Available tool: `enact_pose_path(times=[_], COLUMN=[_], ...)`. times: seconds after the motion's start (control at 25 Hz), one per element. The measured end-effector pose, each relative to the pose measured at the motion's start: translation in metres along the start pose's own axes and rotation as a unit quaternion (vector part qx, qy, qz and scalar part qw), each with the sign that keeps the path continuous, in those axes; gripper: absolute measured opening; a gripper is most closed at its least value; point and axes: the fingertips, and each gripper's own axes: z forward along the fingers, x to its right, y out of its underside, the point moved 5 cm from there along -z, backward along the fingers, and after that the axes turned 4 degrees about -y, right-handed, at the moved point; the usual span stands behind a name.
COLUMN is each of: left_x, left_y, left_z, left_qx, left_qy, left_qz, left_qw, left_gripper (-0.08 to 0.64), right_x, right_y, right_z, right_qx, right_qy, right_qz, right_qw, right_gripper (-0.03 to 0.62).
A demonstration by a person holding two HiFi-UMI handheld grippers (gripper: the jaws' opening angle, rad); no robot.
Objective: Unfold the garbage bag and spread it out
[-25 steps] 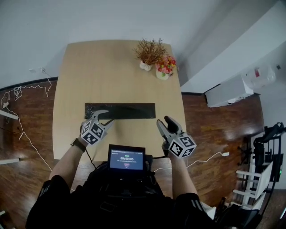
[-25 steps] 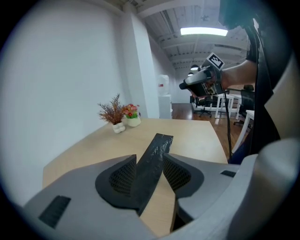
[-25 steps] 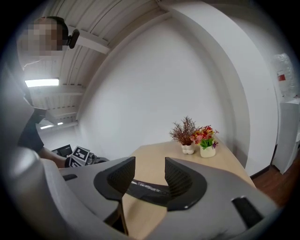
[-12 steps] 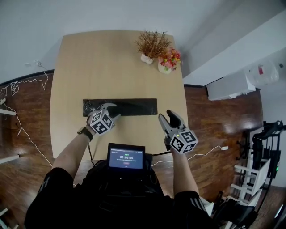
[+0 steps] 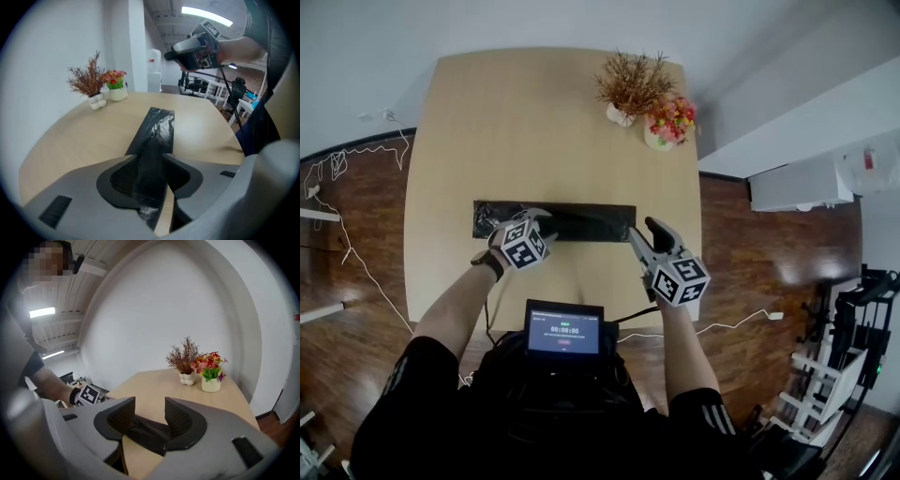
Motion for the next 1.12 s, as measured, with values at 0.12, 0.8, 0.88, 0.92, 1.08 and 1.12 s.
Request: enact_pose_path(times=[0.12, 0.8, 0.88, 0.92, 1.08, 1.12], left_x=[0.001, 0.005, 0.004, 0.003, 0.002, 0.001], left_y=[0.003, 0.033, 0.032, 0.032, 0.030, 0.029], left_z=[0.009, 0.036, 0.036, 0.036, 0.035, 0.033], left_qx=[-0.014, -0.090, -0.092, -0.094, -0.096, -0.094], left_qy=[0.007, 0.062, 0.061, 0.060, 0.065, 0.067], left_qz=[-0.001, -0.035, -0.043, -0.047, -0.064, -0.073], left_qw=[0.9999, 0.9934, 0.9929, 0.9927, 0.9911, 0.9907], left_gripper=[0.164, 0.042, 0.022, 0.016, 0.002, 0.001], right_x=[0.011, 0.032, 0.032, 0.031, 0.030, 0.030], right_y=[0.010, 0.044, 0.046, 0.047, 0.050, 0.051], right_z=[0.012, 0.047, 0.049, 0.050, 0.054, 0.054], right_qx=[-0.020, -0.065, -0.067, -0.068, -0.074, -0.077], right_qy=[-0.007, -0.046, -0.050, -0.052, -0.059, -0.060], right_qz=[0.004, 0.032, 0.033, 0.034, 0.027, 0.020], right_qw=[1.000, 0.996, 0.996, 0.996, 0.995, 0.995], right_gripper=[0.218, 0.218, 0.218, 0.218, 0.218, 0.218])
